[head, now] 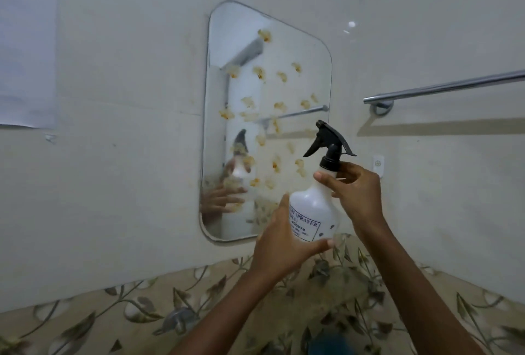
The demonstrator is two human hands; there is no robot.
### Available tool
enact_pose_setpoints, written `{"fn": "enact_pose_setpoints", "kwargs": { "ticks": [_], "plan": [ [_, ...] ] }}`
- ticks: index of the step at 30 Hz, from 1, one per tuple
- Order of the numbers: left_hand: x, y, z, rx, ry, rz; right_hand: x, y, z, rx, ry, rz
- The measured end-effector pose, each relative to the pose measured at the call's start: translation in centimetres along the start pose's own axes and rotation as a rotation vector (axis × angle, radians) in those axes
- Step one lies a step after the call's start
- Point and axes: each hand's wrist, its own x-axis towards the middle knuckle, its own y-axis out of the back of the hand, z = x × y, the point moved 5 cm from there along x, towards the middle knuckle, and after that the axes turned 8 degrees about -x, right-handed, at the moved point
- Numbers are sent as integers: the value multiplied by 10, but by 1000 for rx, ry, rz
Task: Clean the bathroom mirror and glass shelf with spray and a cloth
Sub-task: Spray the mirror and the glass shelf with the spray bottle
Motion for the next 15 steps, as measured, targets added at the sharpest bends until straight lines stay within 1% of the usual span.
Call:
{"fn": "enact_pose_setpoints", "kwargs": {
  "ticks": [3, 5, 7, 10, 13, 15],
  "plan": [
    [2, 21, 12, -23, -52, 127, -13, -8, -30, 117, 35, 5],
    [0, 36, 18, 8, -95, 179, -14, -16, -42, 185, 43, -32],
    [-2, 48, 25, 28, -128, 198, -10, -28, -51, 275, -1, -127],
    [1, 61, 37, 79, -152, 209, 0, -45, -64, 497, -111, -279],
    [6, 72, 46, 114, -159, 232, 9, -53, -82, 607, -98, -380],
    [11, 80, 53, 161, -168, 225, 18, -58, -91, 639, -90, -405]
  ]
}}
